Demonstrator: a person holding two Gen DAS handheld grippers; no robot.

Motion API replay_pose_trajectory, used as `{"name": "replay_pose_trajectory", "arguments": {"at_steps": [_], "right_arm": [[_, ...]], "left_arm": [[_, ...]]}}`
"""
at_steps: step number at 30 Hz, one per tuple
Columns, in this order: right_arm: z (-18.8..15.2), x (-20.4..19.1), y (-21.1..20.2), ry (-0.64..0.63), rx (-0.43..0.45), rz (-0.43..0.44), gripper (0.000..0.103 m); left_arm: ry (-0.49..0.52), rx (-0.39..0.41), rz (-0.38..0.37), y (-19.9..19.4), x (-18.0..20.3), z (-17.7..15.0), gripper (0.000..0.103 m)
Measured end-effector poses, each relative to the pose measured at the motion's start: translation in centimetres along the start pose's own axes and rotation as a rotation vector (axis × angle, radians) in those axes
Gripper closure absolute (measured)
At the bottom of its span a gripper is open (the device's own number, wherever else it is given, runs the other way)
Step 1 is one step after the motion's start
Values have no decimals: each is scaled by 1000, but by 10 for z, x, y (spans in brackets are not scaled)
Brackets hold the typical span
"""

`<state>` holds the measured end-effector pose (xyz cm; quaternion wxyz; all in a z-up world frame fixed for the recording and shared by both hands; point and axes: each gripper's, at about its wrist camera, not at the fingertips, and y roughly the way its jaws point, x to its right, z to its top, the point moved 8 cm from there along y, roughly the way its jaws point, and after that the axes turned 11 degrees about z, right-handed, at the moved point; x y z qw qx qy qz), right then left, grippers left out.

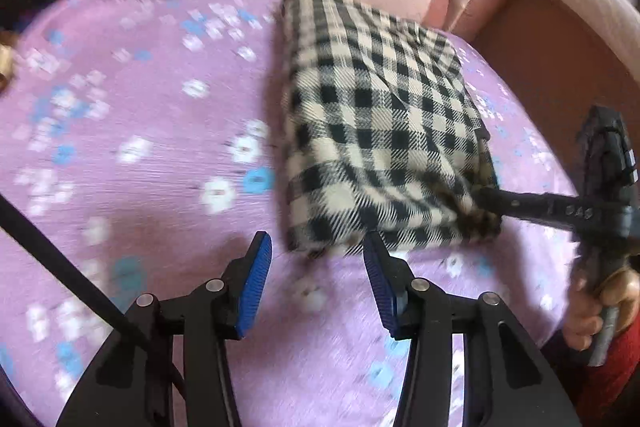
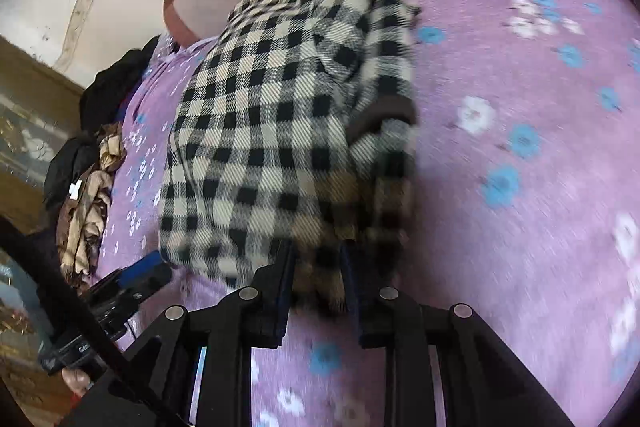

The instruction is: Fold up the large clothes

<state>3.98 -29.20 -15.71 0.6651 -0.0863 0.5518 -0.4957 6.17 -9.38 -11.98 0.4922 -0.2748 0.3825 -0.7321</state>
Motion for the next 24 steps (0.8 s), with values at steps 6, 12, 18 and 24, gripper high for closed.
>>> {"name": "replay_pose_trajectory", "arguments": {"at_steps": [6,12,18,24], "right_arm": [[-34,-24,-54,-67,149,-74,65],[-64,-65,-94,-199,330,-175,47],[-109,-75,-103,-207,382,-258,46],[-133,-85,-110,-268,392,-339,39]], "left_arm": [[17,338,266,-98,-24,-5,17],[-66,587,378,-183,-29,-14,0],[-2,546,295,-200,8,-35,0],[15,474,206,-194,38,-65,0]]}}
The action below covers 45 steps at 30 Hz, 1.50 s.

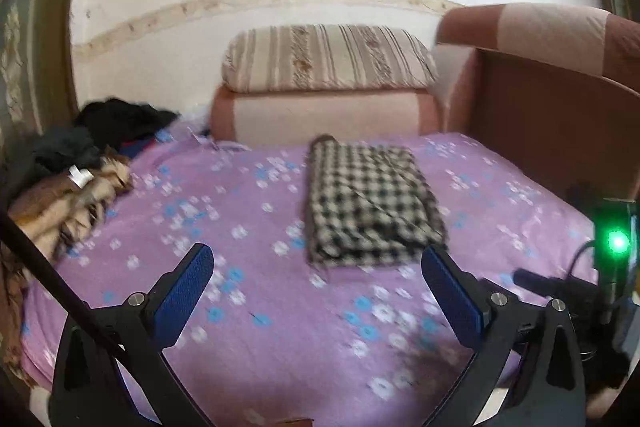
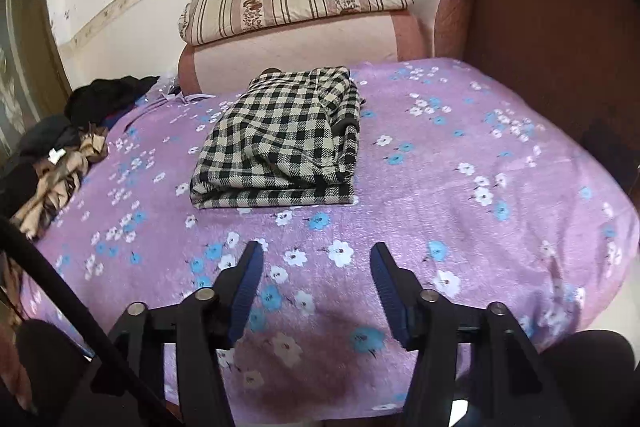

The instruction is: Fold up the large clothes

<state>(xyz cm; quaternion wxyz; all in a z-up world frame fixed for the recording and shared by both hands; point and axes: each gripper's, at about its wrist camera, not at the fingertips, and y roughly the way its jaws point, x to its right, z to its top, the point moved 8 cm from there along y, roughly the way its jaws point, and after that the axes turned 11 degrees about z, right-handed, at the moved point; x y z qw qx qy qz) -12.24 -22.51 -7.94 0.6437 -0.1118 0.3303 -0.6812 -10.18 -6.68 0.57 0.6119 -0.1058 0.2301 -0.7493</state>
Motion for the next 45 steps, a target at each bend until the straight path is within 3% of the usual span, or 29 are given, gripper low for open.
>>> {"name": "replay_pose_trajectory", "arguments": {"at_steps": [4,13,16,18,20,23,30,32,35,37,41,45], "right_arm": [[-4,0,-4,-17,-5,-30,38],[-12,5,7,5,-61,-47,38],[0,0,13,-2,-60,-30,38],[25,-6,22,4,-40,43,38],[57,-17,38,13,-19,170,38],[100,-32,80,42,-53,353,38],[168,-54,215,186,-197,569,44],[180,-52,261,257,-216,582,47],[174,-44,306,363,-270,606,47],[162,-40,315,447,-279,657,47],[133,-49,281,391,-316,746,47],[75,-58,240,362,-440,819,47]], "left_arm": [[-16,-75,-25,4,6,-13,0],[-80,-234,2,26,-6,-39,0],[-93,-275,10,35,-11,-47,0],[-110,-299,6,41,-13,-52,0],[-113,-324,-4,49,-13,-57,0],[-103,-335,2,59,-15,-62,0],[-117,-357,26,93,-35,-74,0],[-122,-365,51,104,-45,-77,0],[-145,-383,78,116,-59,-80,0],[-170,-395,83,122,-67,-81,0],[-222,-416,83,132,-78,-84,0],[-247,-423,93,127,-84,-84,0]]}}
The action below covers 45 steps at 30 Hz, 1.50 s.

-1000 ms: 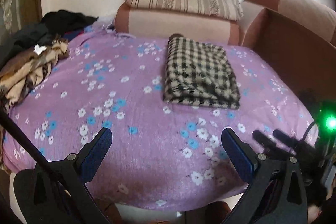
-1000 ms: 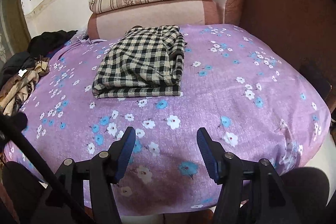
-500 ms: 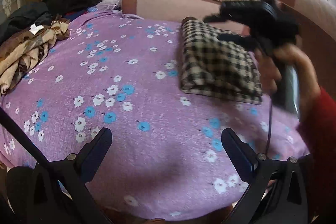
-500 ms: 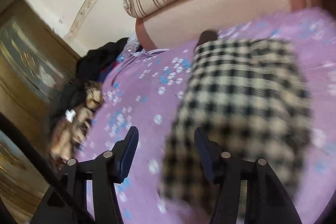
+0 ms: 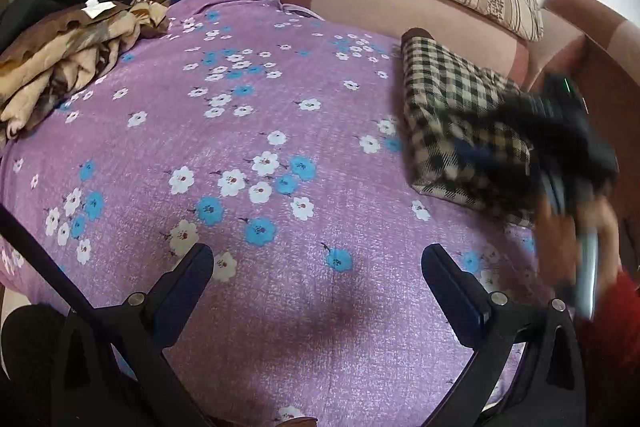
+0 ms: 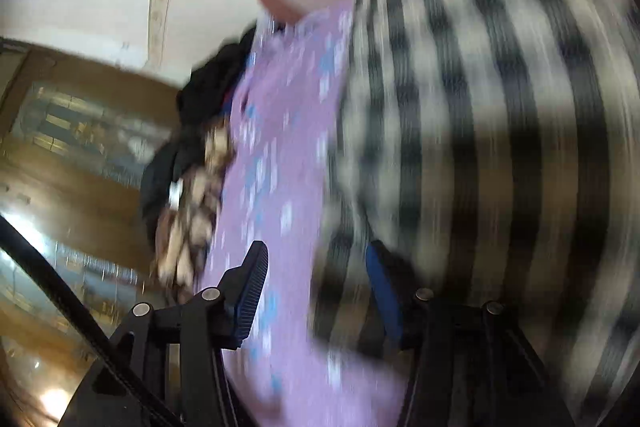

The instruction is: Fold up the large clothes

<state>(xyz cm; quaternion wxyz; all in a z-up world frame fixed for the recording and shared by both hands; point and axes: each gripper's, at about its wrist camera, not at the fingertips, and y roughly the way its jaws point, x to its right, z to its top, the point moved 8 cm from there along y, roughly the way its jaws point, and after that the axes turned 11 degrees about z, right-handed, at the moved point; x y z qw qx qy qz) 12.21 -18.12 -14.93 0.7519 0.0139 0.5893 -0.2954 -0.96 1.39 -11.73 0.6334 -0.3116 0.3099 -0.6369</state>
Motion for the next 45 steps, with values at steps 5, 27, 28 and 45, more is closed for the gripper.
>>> {"name": "replay_pose_trajectory", "arguments": {"at_steps": [5,27,28,45], "right_arm": [[-69,5,-24,99,-78,45,48],[-193,-78,-202,-390,426,-977,32],[-194,-81,-203,-383,422,-976,32],[-192,-148,-213,-469,471,-992,29]], "left_arm": [[3,42,7,-20,1,2,0],[193,188,-41,-108,73,-21,0],[194,192,-41,-112,73,-21,0],[205,274,-15,-165,57,-14,0]]}}
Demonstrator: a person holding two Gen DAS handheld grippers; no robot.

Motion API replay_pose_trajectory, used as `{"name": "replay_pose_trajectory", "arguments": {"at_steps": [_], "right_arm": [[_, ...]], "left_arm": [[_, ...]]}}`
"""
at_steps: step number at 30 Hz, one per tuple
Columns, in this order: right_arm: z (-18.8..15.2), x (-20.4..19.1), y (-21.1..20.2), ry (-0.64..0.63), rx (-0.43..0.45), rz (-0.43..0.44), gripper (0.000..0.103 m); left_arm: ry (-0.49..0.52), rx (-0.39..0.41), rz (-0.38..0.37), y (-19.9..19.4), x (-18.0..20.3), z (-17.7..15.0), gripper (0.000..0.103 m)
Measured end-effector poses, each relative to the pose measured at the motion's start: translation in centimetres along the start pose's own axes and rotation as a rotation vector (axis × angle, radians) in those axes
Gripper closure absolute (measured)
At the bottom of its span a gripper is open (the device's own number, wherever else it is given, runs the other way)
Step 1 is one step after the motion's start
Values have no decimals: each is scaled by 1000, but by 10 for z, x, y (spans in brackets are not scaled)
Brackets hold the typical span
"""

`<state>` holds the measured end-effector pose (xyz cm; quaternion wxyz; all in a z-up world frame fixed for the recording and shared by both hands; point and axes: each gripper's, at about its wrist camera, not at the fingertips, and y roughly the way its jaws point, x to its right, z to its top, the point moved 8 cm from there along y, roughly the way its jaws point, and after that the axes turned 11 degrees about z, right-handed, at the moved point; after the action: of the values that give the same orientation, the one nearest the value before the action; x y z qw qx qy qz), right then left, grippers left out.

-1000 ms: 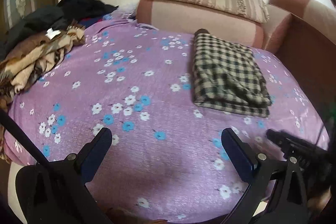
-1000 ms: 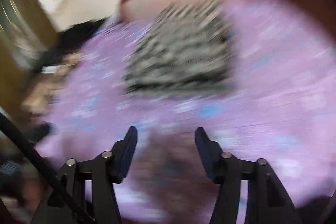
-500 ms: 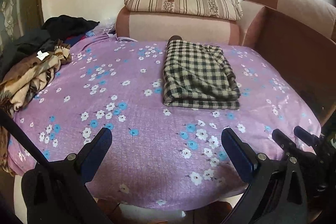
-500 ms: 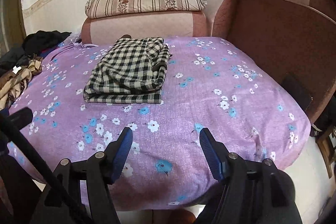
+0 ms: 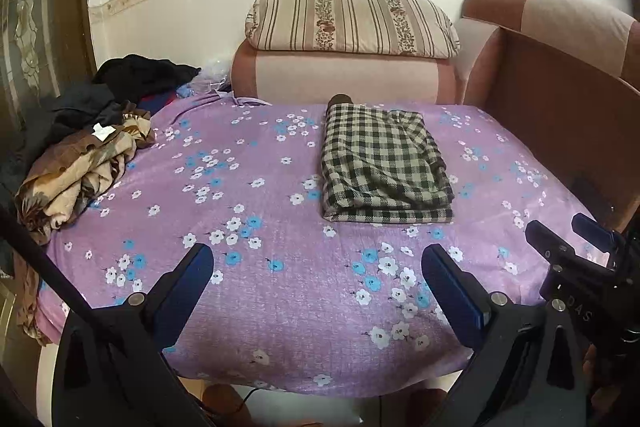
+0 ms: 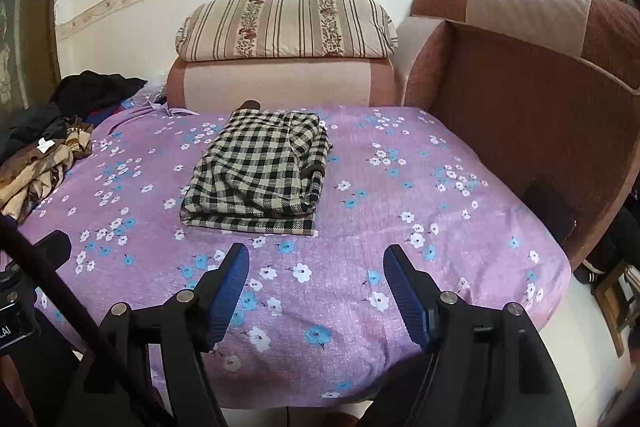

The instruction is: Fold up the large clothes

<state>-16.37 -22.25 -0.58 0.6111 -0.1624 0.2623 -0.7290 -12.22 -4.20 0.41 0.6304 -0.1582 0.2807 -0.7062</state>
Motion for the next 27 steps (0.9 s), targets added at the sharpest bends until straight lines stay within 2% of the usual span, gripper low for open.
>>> {"name": "replay_pose_trajectory", "arguments": {"at_steps": [8,27], "right_arm": [[-2,0,-4,3,-9,-7,28],[-4,-21,-11,-54,-23,-8,27]], "left_arm": [[-11,-16,-3,-6,-5,-4,0],[-19,4,-18,-19,-8,-6,0]]}}
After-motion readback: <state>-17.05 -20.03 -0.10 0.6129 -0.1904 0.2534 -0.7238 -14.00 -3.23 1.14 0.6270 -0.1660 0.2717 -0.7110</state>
